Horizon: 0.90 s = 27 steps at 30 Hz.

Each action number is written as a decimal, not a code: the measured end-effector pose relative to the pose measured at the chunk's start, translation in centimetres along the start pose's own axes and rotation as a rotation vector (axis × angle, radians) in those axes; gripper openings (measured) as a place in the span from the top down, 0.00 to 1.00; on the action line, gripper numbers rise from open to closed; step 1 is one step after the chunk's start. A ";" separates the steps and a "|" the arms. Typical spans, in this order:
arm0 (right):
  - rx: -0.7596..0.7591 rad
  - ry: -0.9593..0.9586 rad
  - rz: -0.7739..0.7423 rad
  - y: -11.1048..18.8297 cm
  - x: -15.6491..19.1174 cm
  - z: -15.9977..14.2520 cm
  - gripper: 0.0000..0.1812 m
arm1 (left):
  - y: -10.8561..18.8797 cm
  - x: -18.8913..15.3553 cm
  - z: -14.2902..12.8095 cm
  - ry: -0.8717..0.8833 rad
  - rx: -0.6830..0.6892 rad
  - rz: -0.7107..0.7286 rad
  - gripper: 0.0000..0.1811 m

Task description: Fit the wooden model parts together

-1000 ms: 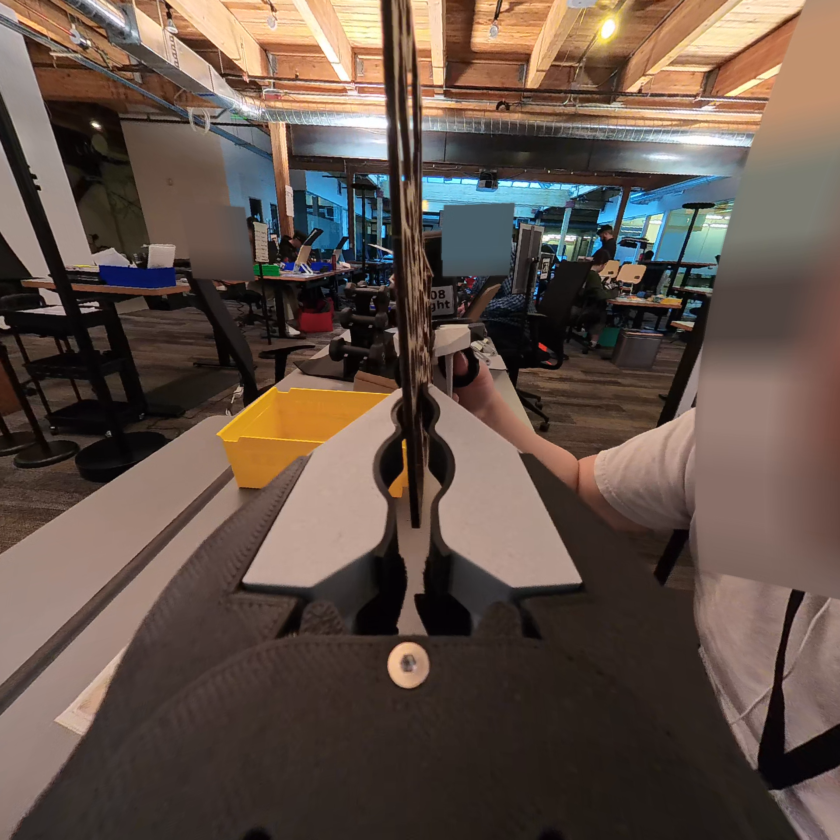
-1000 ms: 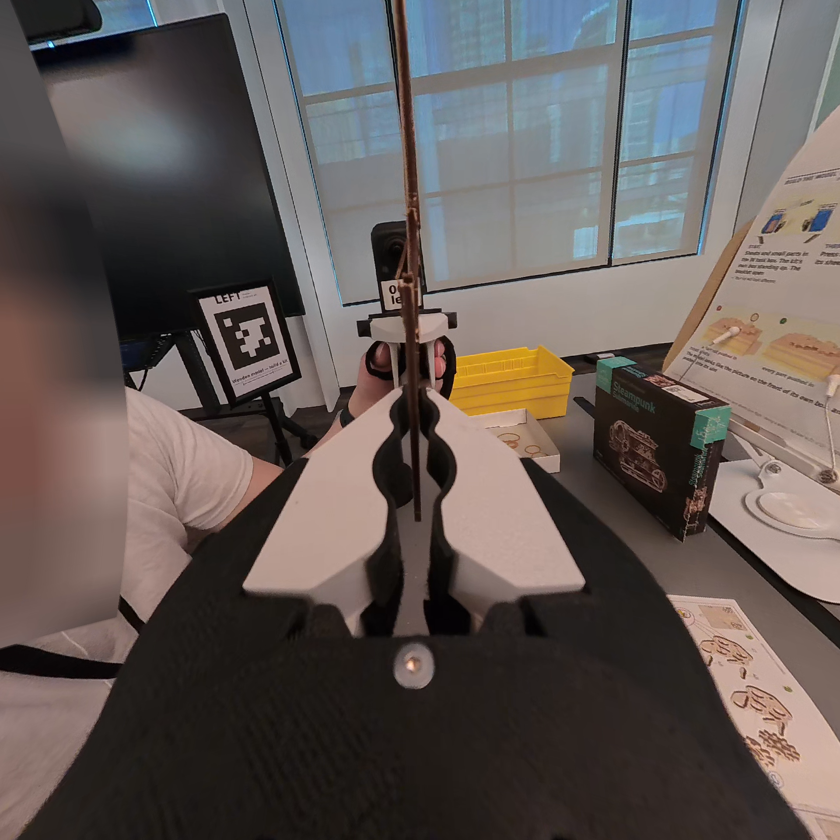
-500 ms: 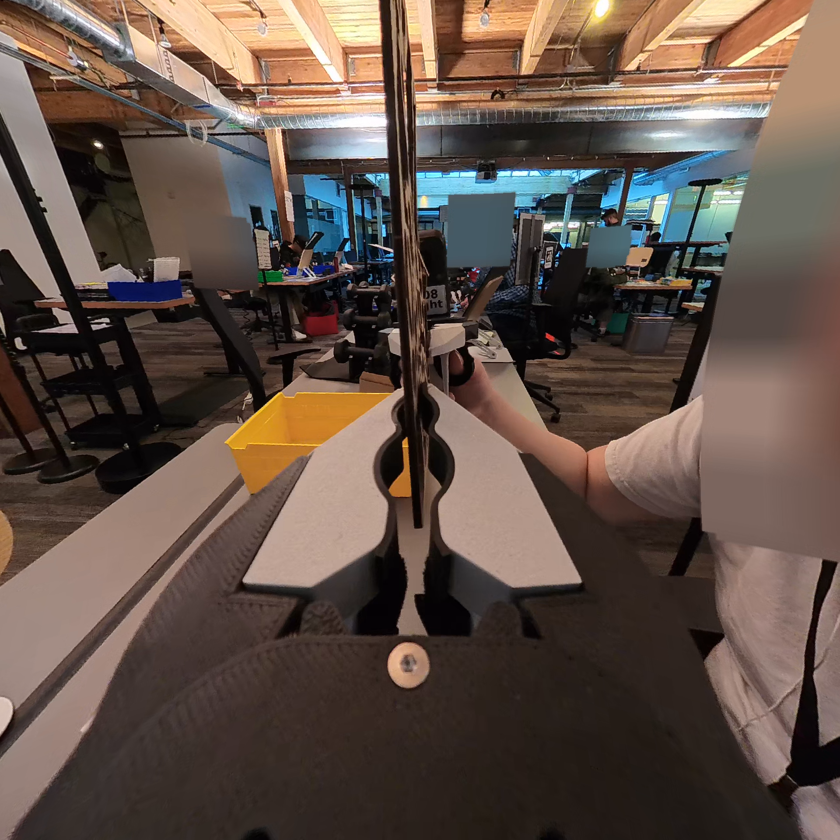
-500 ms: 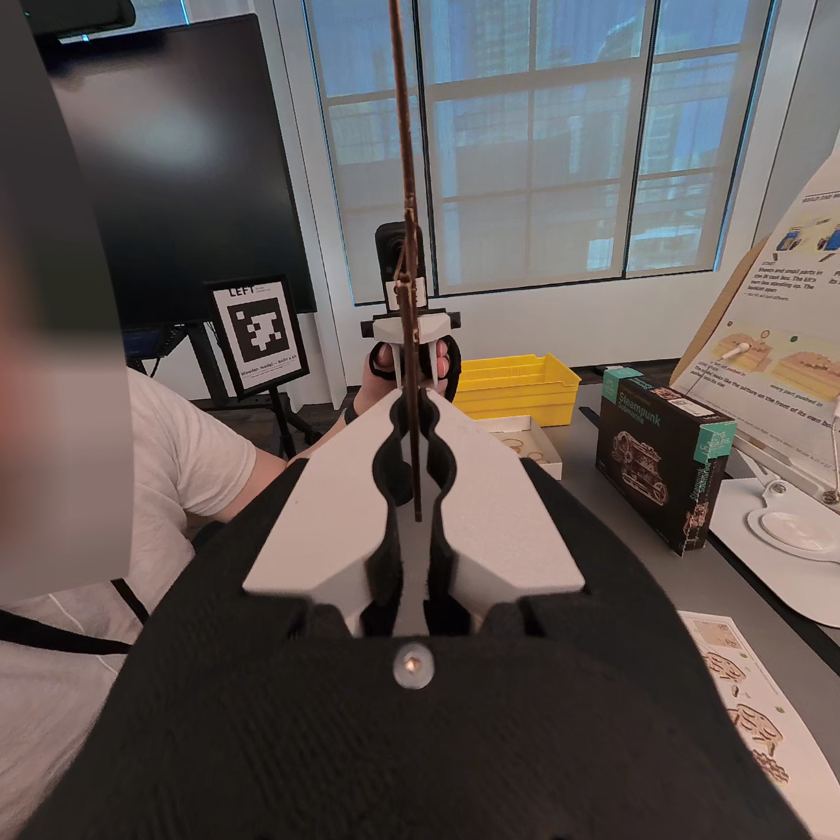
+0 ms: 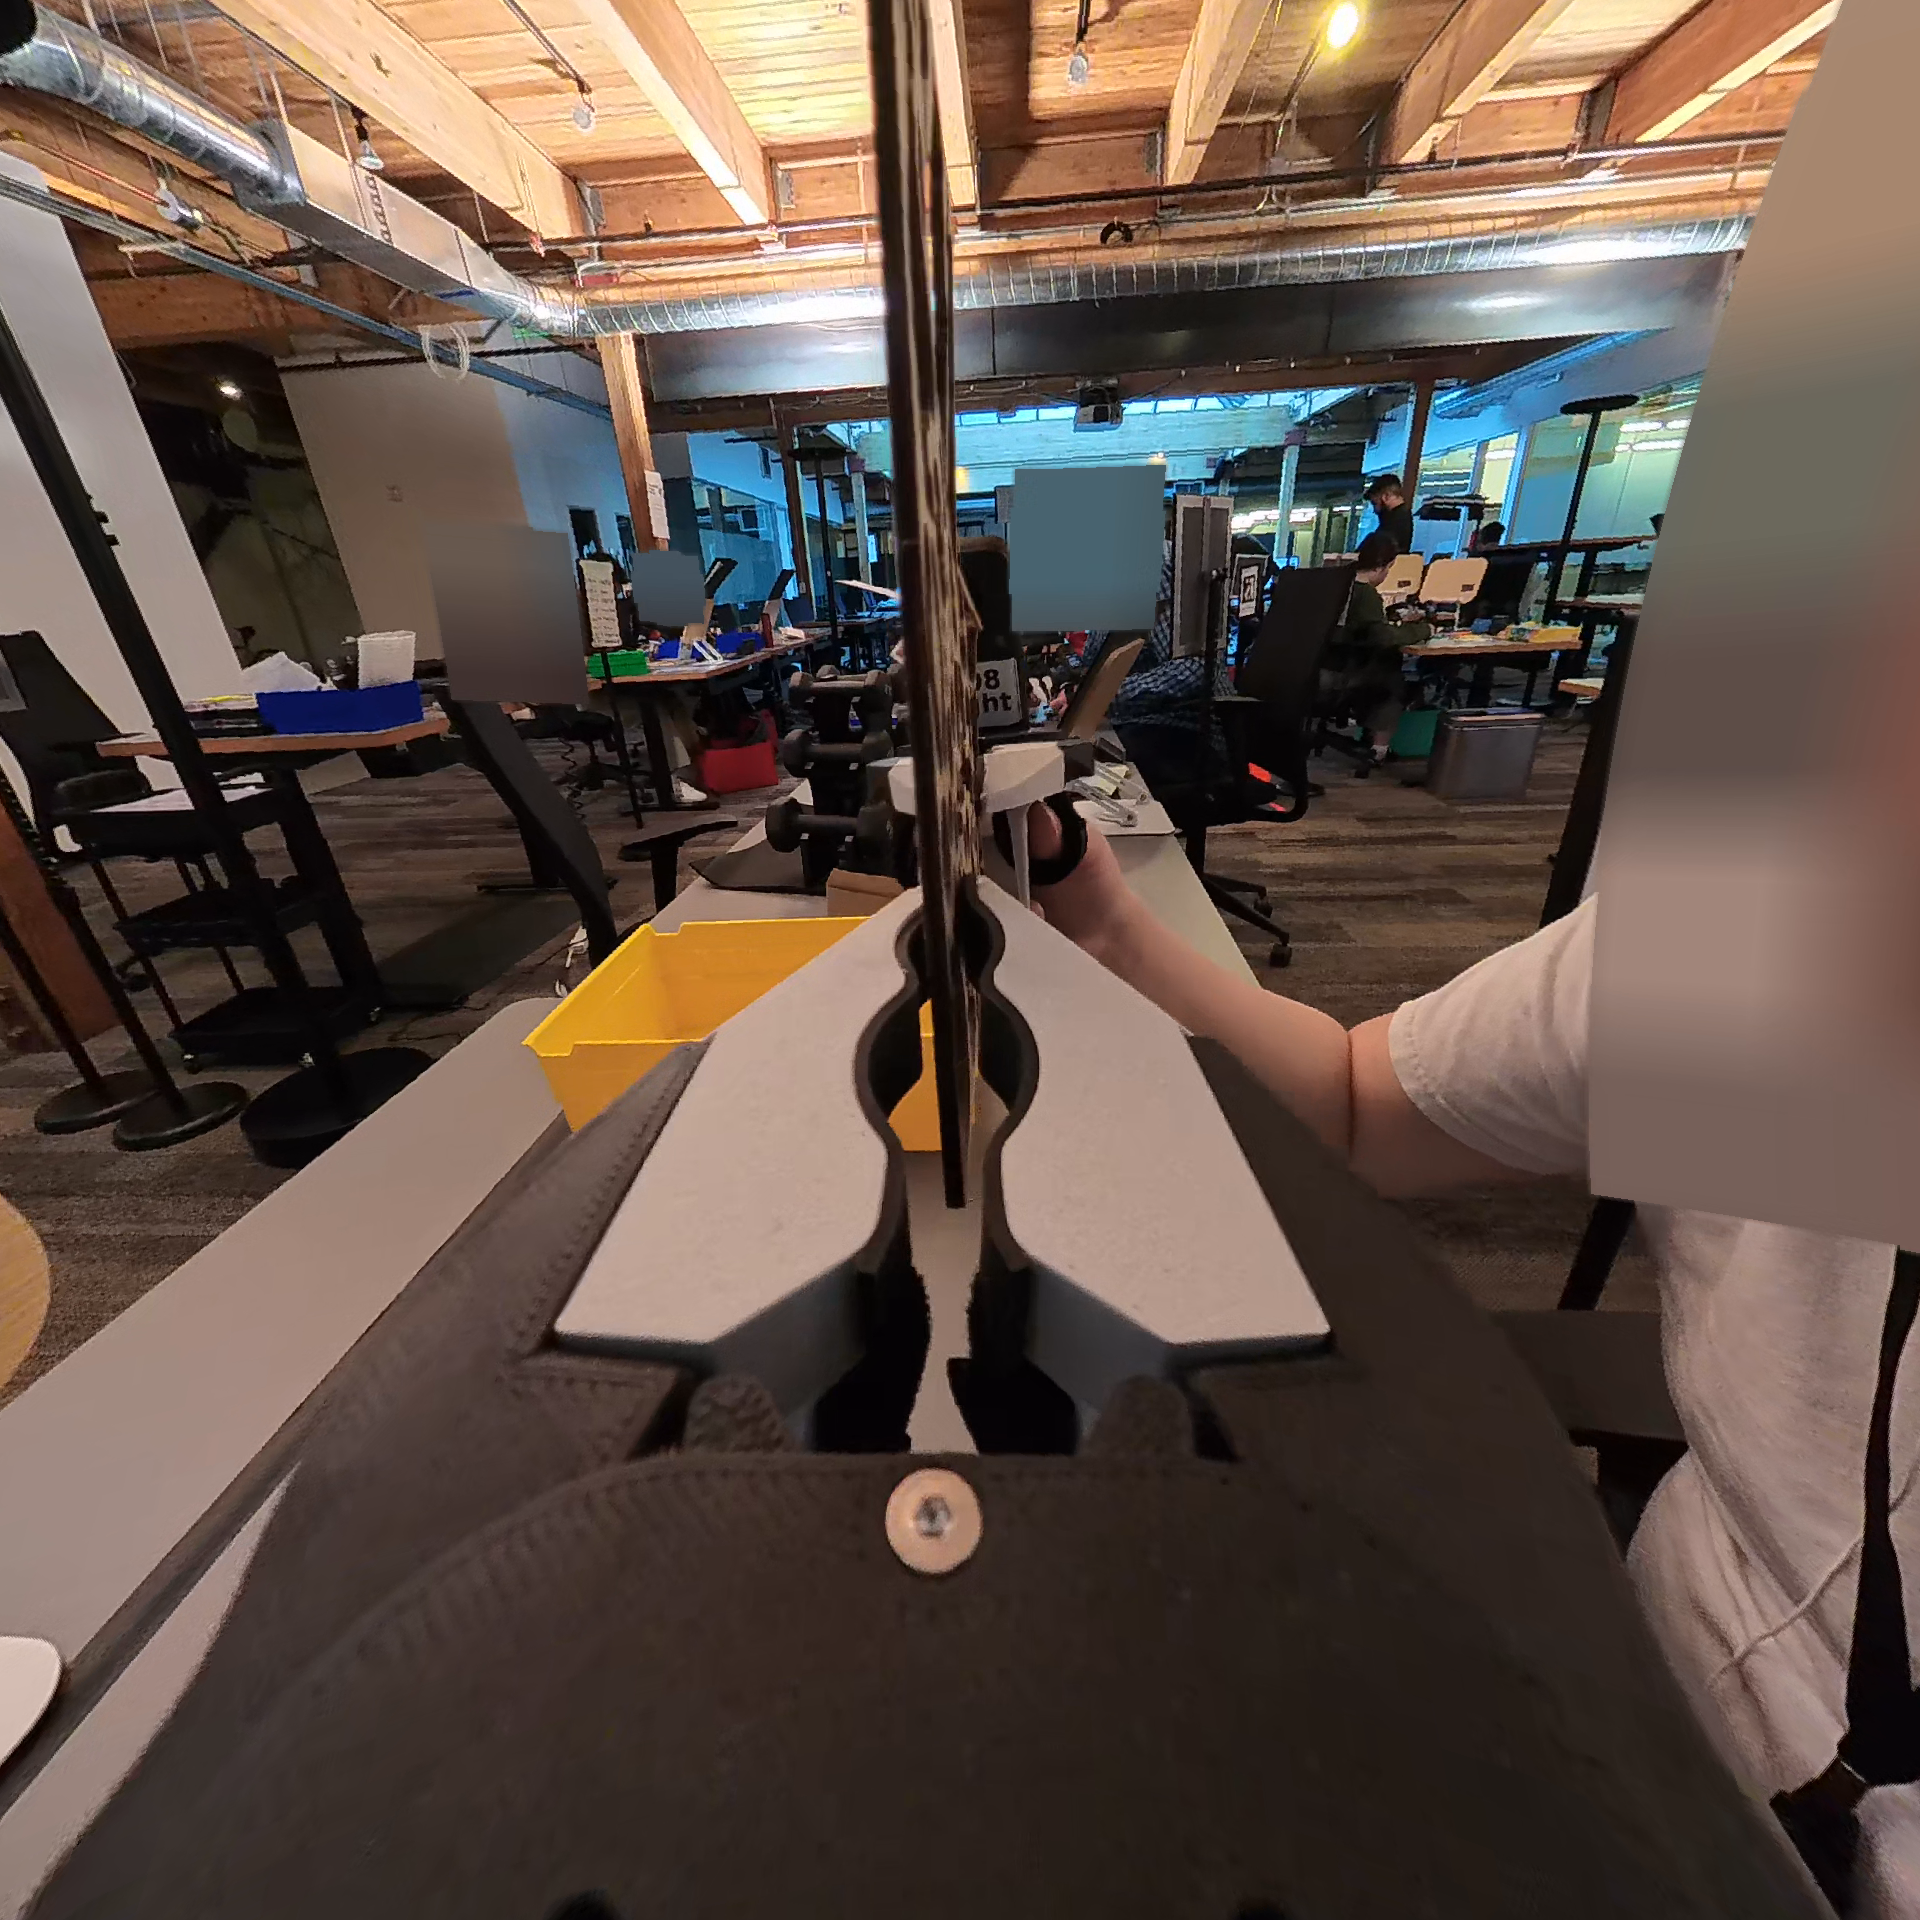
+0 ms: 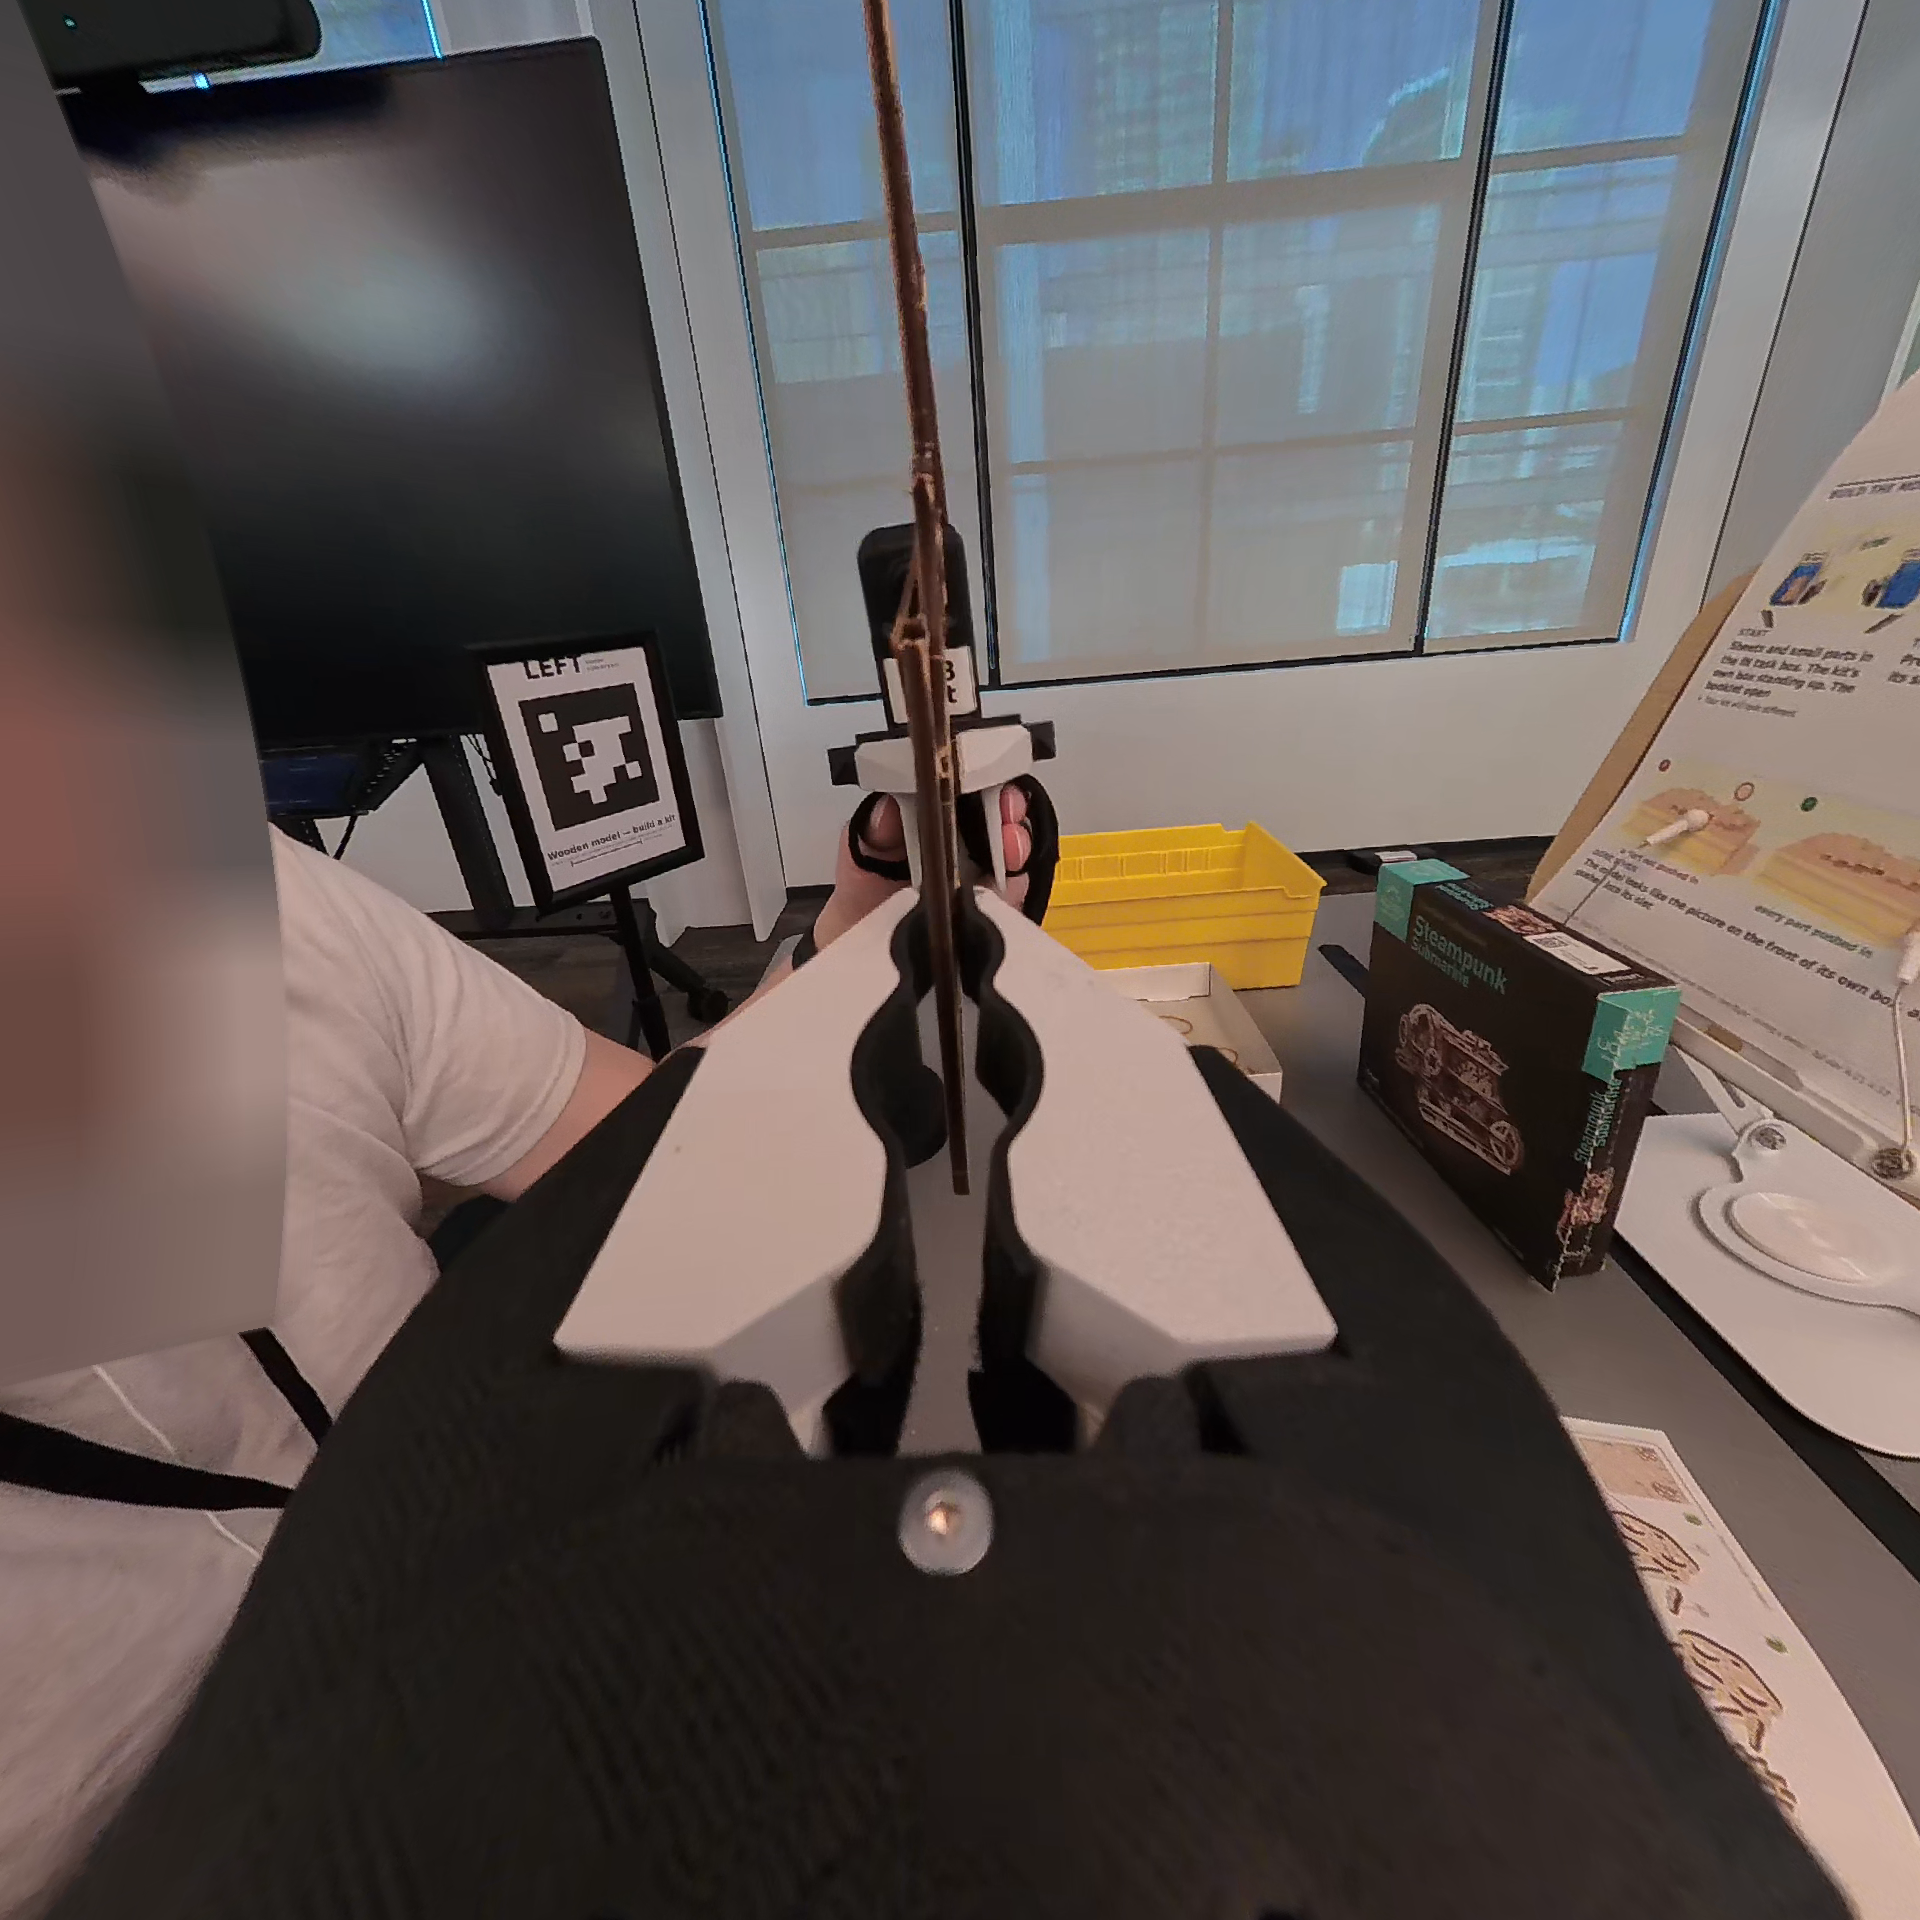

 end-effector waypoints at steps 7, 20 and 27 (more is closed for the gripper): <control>0.006 0.007 -0.011 0.0 0.0 0.0 0.99 | 0.0 0.1 0.0 0.004 0.000 0.005 0.99; -0.002 -0.026 -0.011 0.0 -0.5 -0.3 0.99 | 0.1 0.5 -0.2 0.020 0.011 0.021 0.99; -0.007 -0.086 -0.027 0.0 -1.2 -0.5 0.99 | 0.1 1.2 -0.4 0.127 0.007 0.031 1.00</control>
Point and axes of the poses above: each gripper's, where its closed fingertips meet, y back along the fingers, z out of its top, x = y × z across the jaws, the point moved 3 cm from there along y, back along the fingers
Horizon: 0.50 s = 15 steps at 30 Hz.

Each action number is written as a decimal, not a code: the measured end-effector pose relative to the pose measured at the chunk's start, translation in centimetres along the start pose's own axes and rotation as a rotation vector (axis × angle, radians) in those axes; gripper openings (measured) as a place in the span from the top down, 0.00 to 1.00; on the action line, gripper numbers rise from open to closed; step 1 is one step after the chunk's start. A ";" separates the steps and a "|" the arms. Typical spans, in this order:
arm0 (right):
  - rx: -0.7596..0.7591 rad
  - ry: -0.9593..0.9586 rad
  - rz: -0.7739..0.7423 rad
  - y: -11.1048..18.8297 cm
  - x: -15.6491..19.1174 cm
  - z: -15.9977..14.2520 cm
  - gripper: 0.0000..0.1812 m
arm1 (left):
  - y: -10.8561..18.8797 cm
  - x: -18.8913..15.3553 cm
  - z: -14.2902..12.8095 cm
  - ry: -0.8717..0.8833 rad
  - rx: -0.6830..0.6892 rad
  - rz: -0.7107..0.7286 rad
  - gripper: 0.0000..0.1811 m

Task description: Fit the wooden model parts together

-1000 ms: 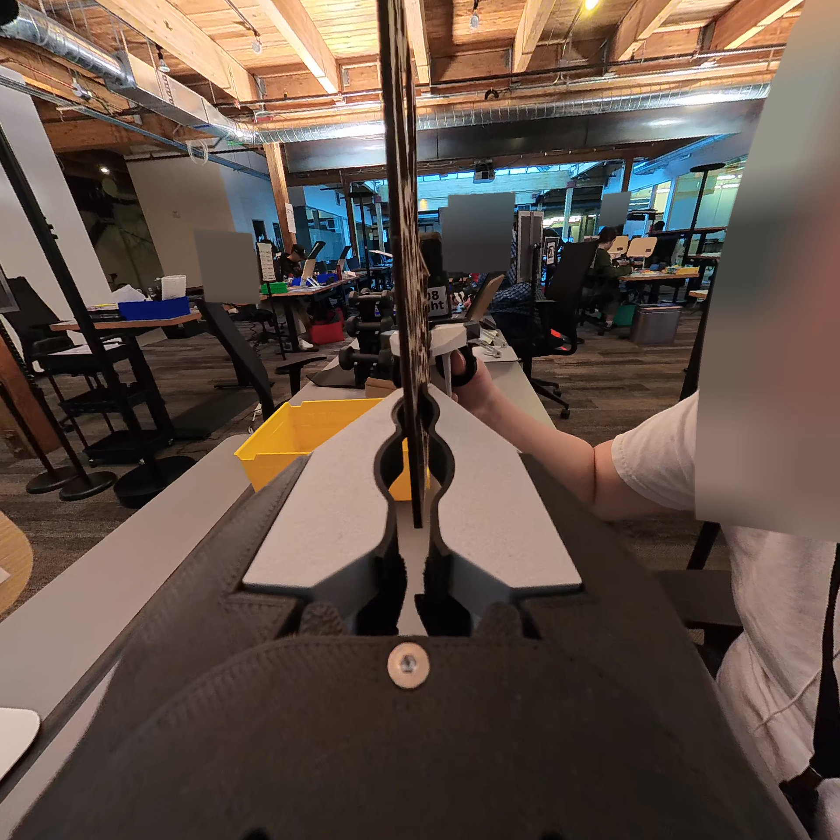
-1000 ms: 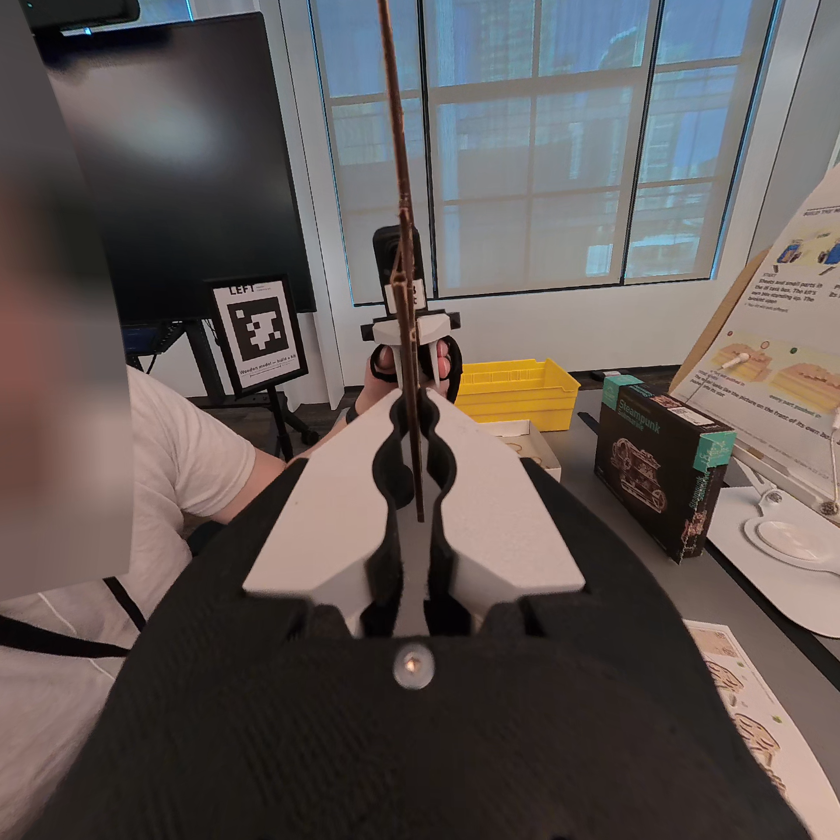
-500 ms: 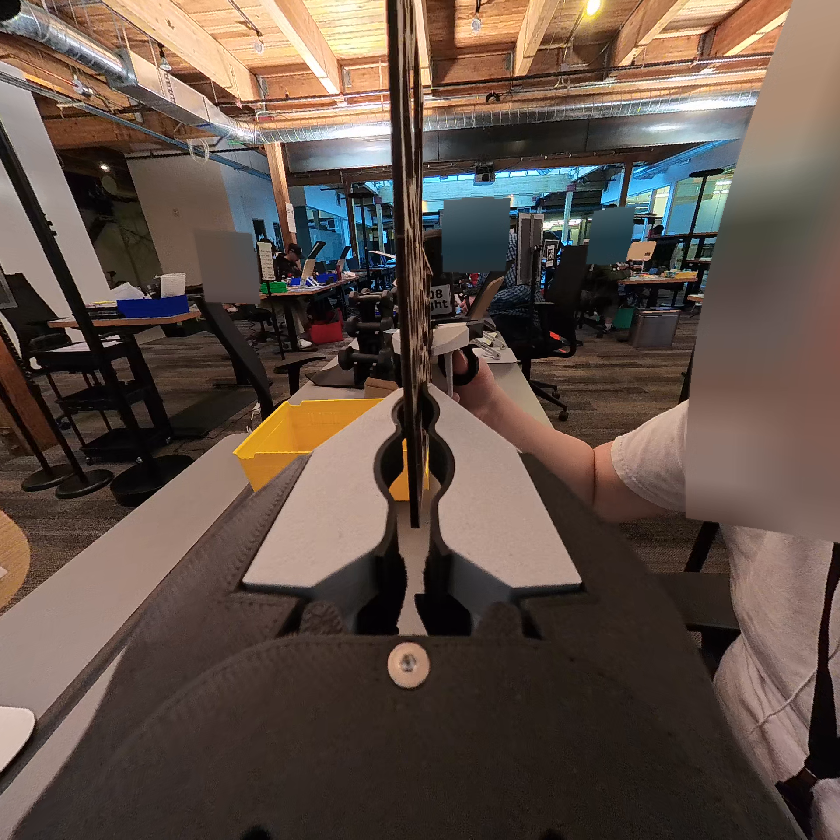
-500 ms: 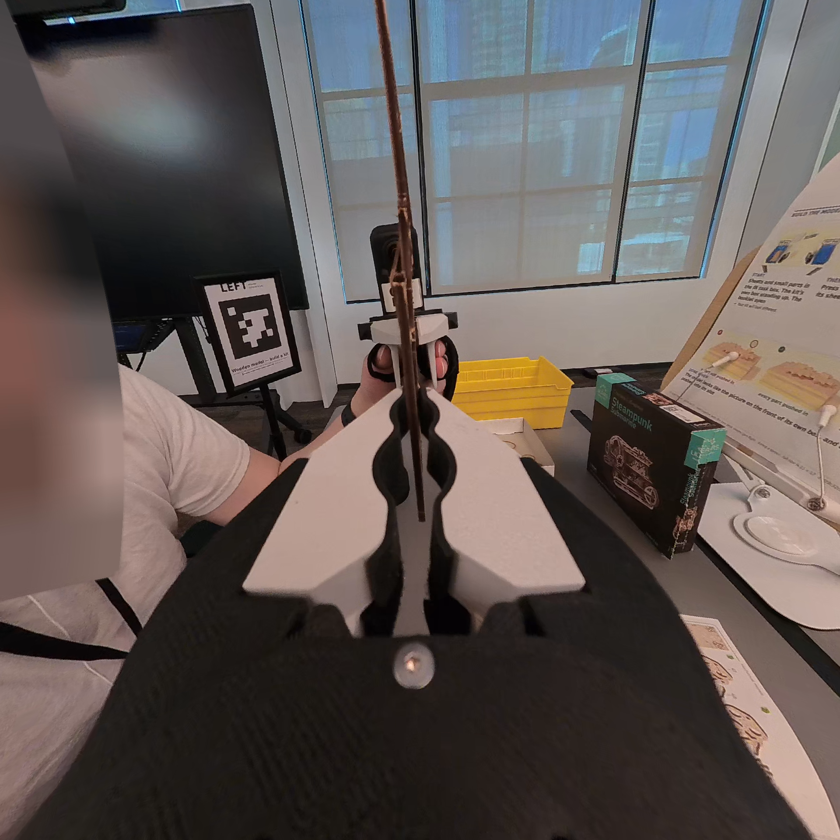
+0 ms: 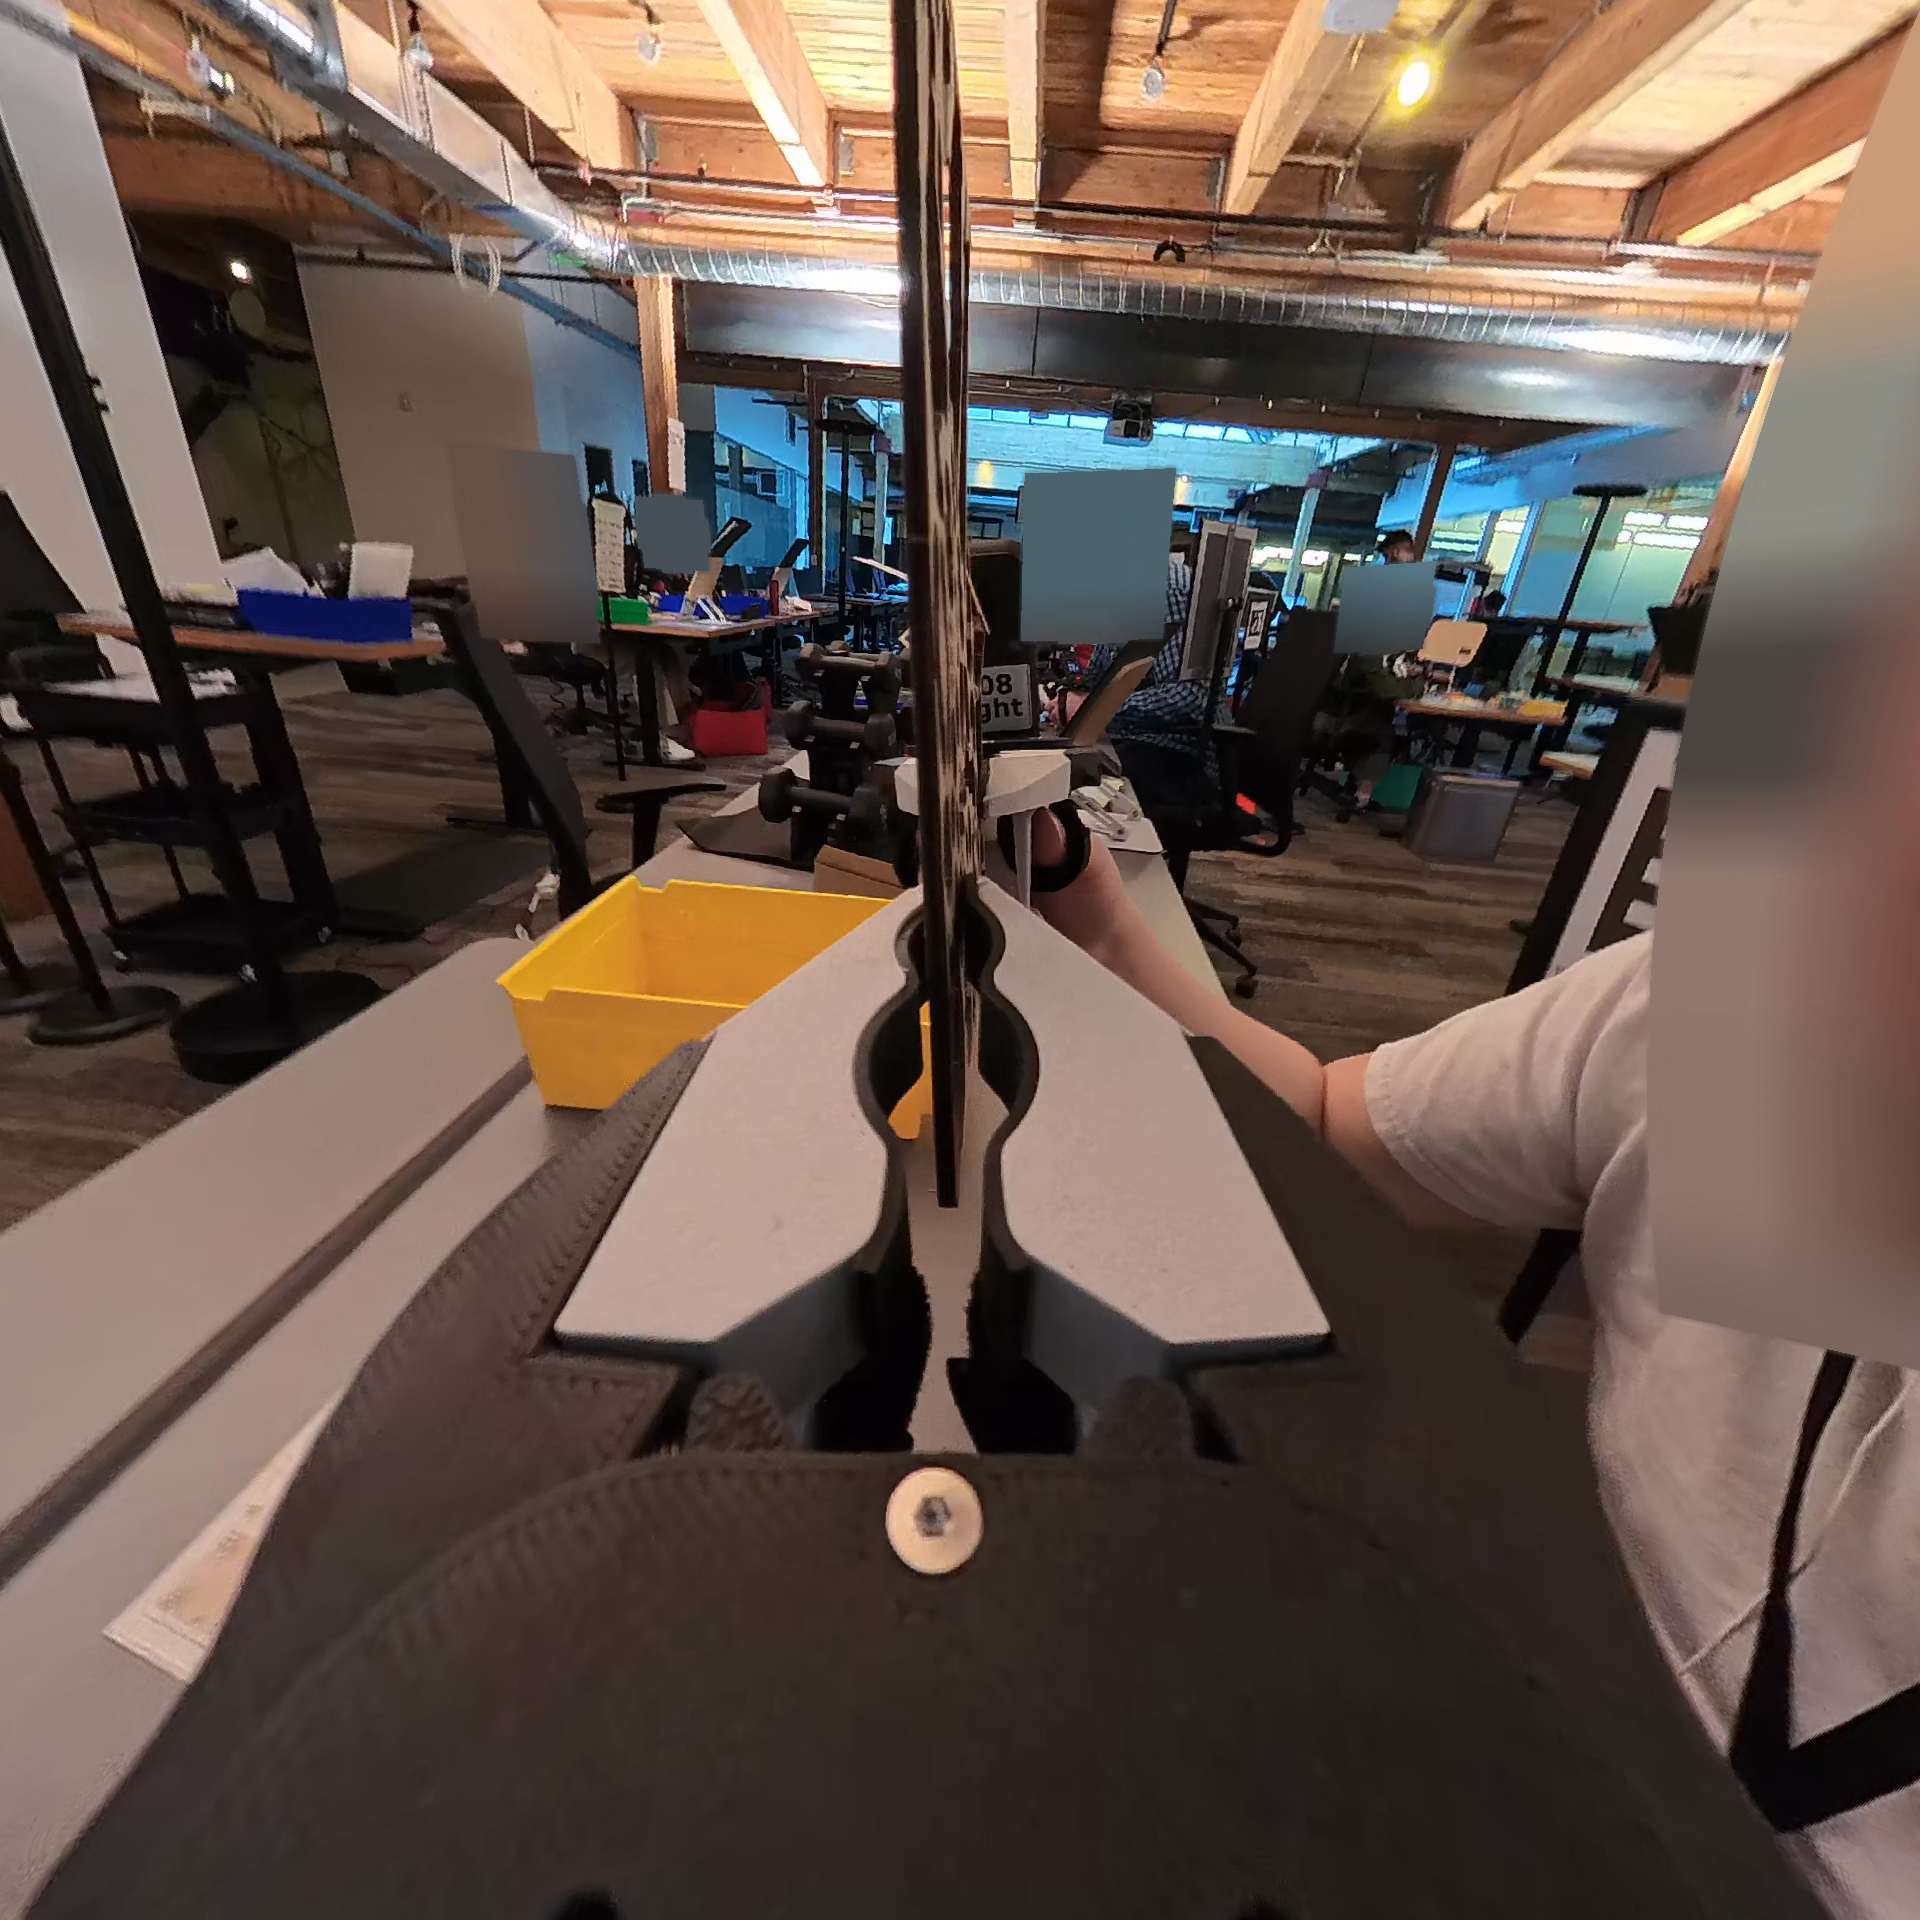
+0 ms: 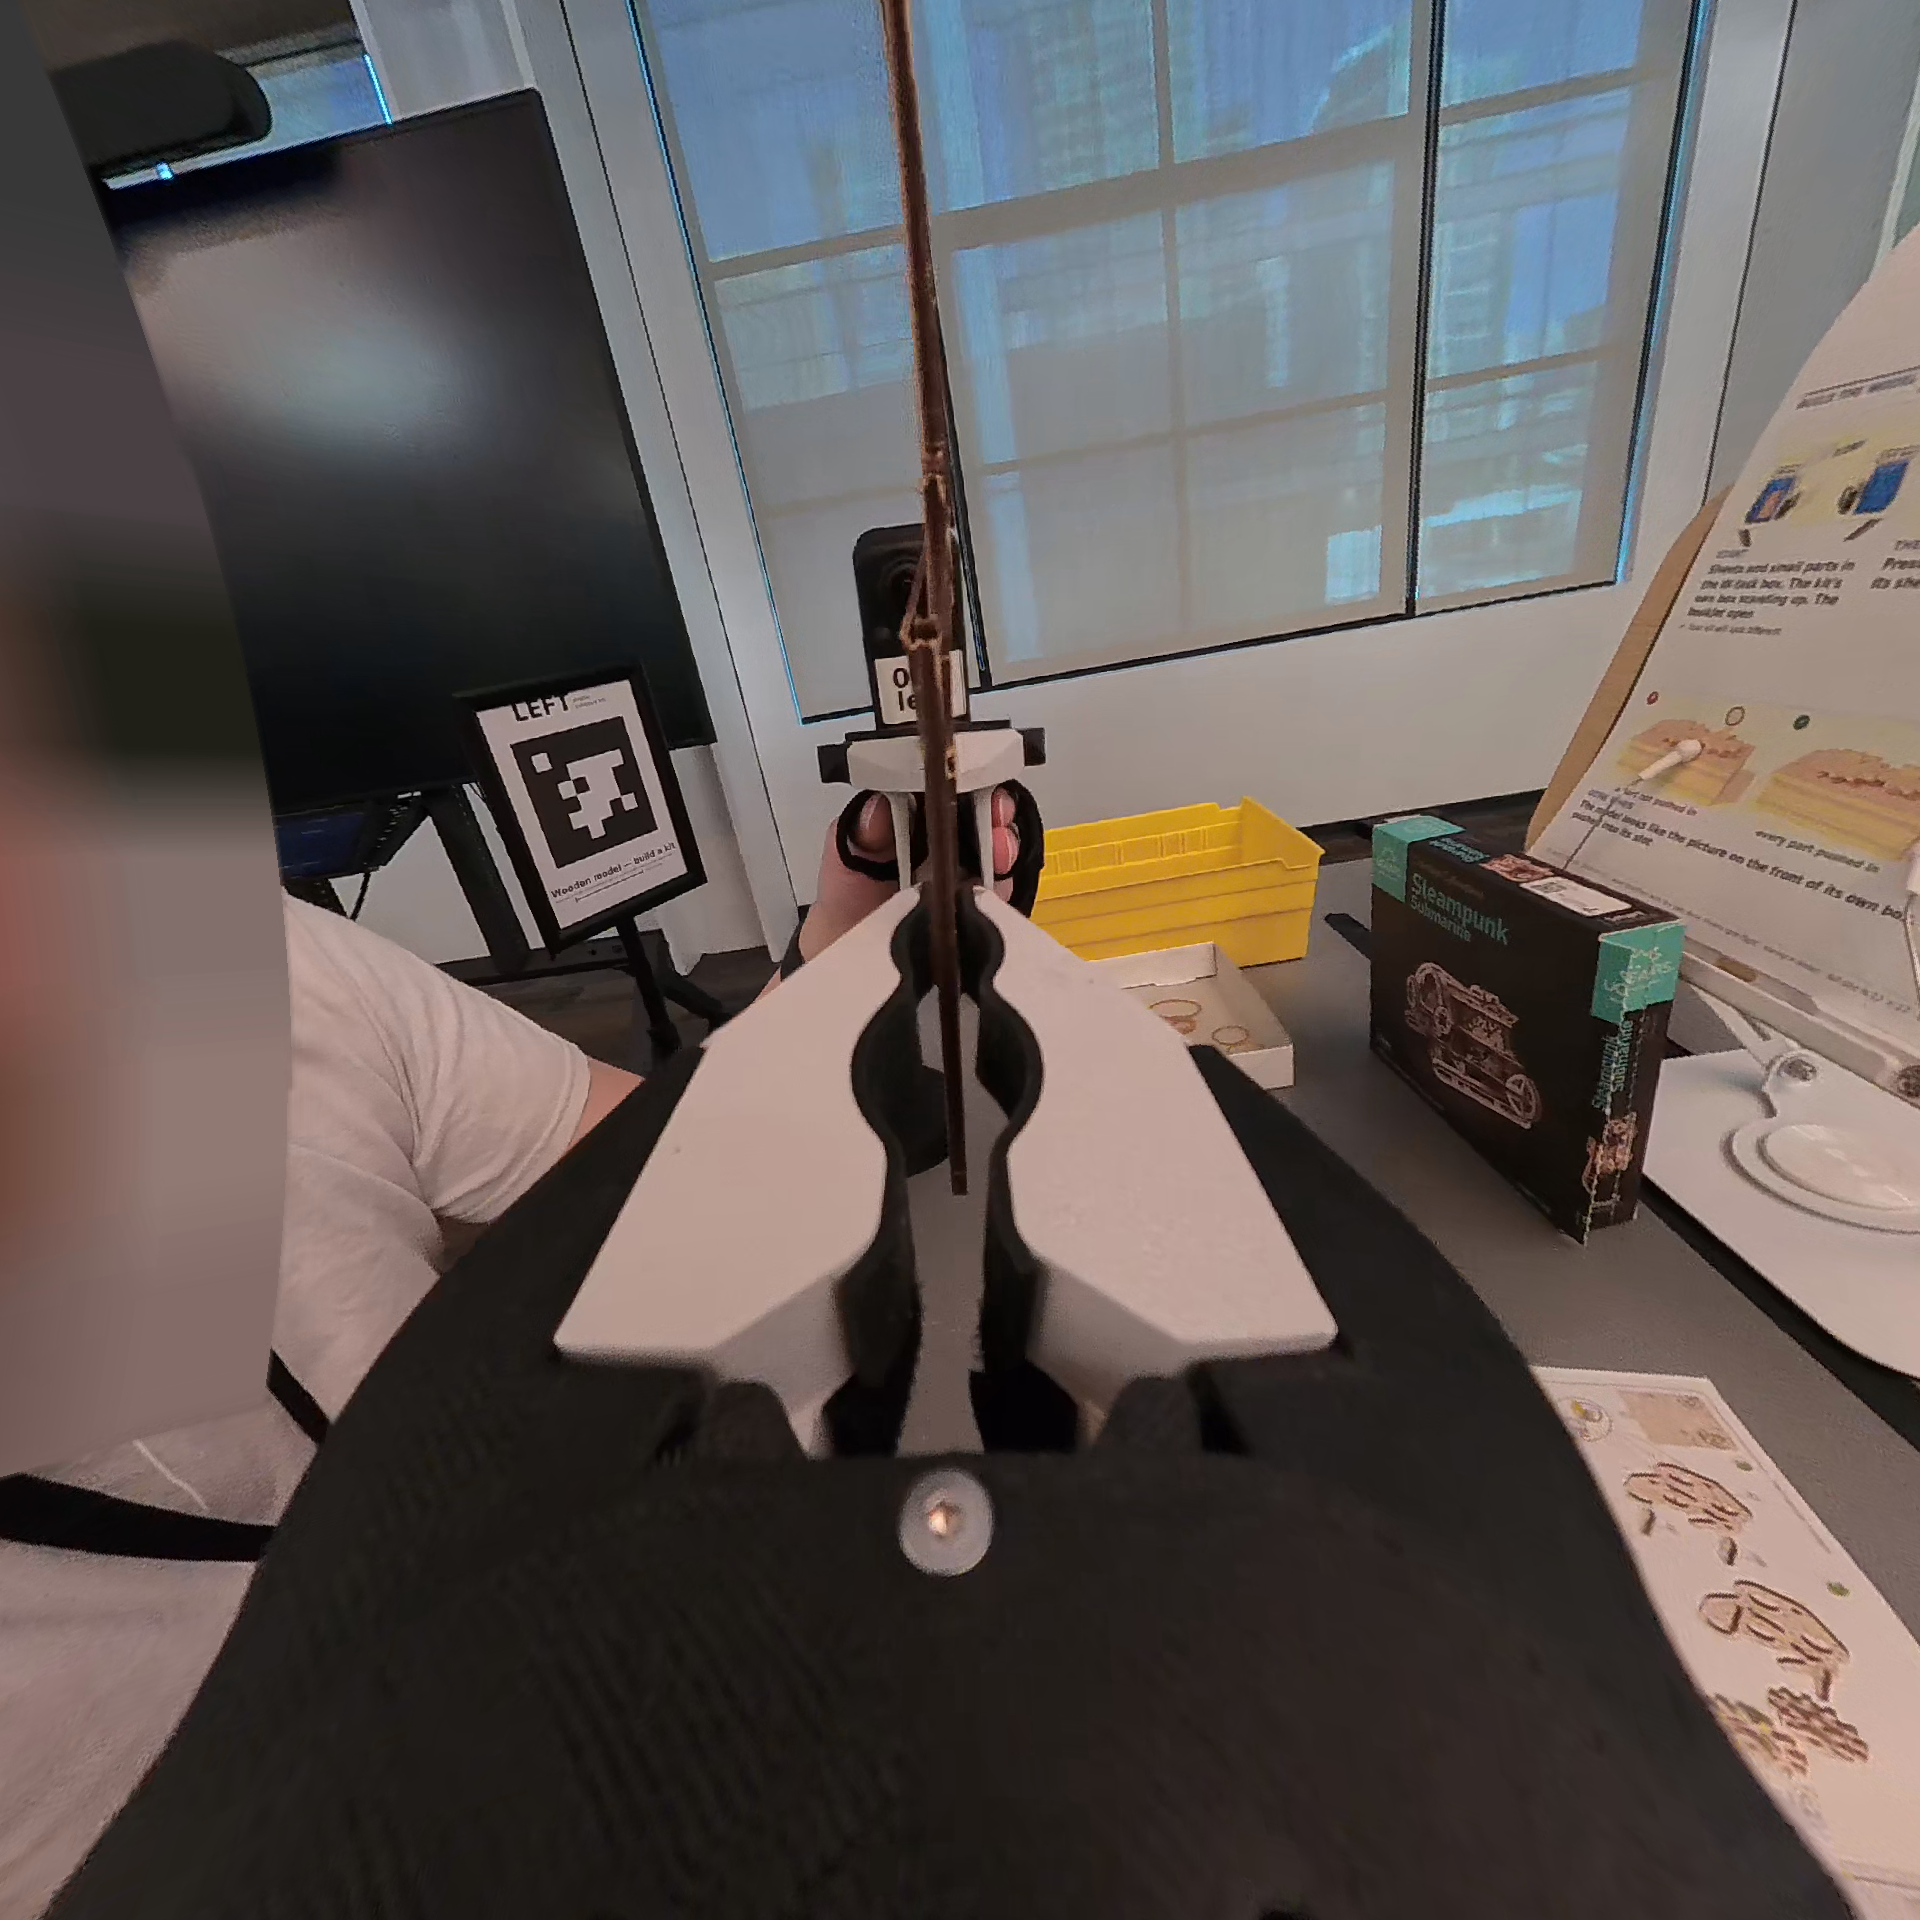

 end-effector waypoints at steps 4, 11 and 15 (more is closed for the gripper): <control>-0.012 -0.034 -0.004 0.0 -0.5 -0.1 0.99 | 0.0 0.5 -0.1 0.056 -0.013 0.003 1.00; -0.023 -0.064 -0.023 0.1 -1.2 -0.1 0.95 | 0.4 1.5 0.0 0.126 -0.048 0.024 1.00; -0.047 -0.076 -0.026 0.6 -1.4 0.2 0.95 | 0.9 1.7 0.3 0.136 -0.068 0.031 1.00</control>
Point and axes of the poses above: each gripper's, where its closed fingertips meet, y back along the fingers, z out of its top, x = y × z across the jaws, the point moved 3 cm from there along y, back along the fingers
